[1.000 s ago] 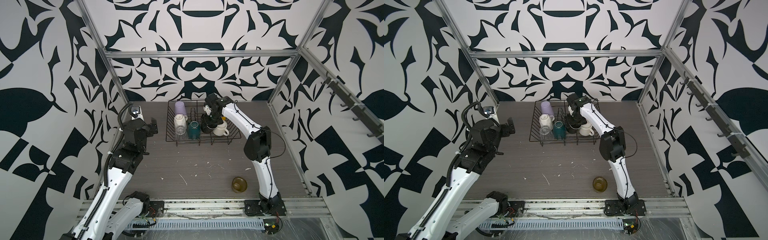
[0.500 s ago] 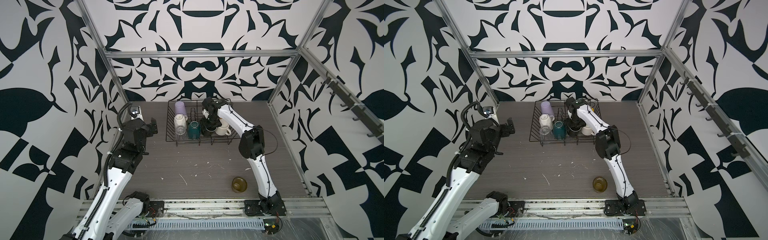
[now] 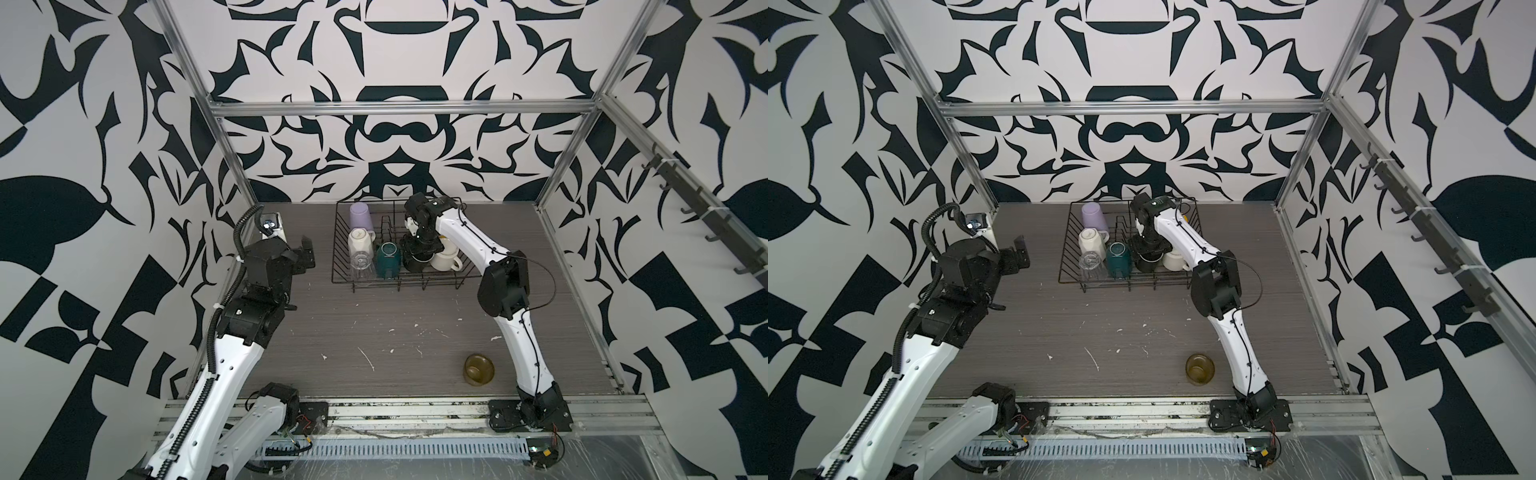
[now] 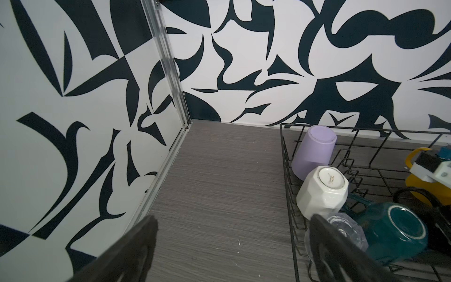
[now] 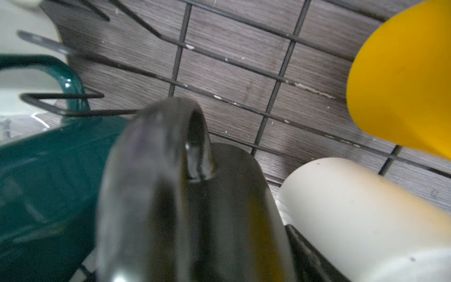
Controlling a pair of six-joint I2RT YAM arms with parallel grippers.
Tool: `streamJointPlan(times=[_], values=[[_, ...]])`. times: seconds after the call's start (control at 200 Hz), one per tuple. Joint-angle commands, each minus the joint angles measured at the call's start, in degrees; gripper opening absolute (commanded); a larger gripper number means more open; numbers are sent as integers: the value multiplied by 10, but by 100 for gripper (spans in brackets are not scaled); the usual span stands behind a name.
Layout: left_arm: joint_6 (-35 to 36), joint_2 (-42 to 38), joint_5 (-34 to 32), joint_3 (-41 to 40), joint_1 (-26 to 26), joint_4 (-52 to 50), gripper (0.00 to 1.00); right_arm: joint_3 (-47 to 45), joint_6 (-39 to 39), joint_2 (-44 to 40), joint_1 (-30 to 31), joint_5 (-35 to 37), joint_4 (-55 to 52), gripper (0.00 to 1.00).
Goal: Load cups into a dish rack
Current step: Place the cup upside down at the dish rack, then pick up the cup from the bottom-right of the table.
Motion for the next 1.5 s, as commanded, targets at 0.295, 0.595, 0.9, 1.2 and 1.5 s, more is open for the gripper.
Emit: streamJointPlan(times=[0.295,0.595,0.9,1.2,1.5], values=[[-8,-6,9,9,5,-14,99,31,-8,-34,3,2,-6,88],[-8,-6,12,8,8,-15,99,33,-8,-35,3,0,-5,95],[-9,-6,13,9,8,-15,99,57,-8,-55,3,-6,-6,94],[-28,-13,57,33,9,-32,99,47,-1,-122,3,-18,28,94],[-64,24,258,93,8,-123,97,-279,35,-355,-10,-24,252,97]])
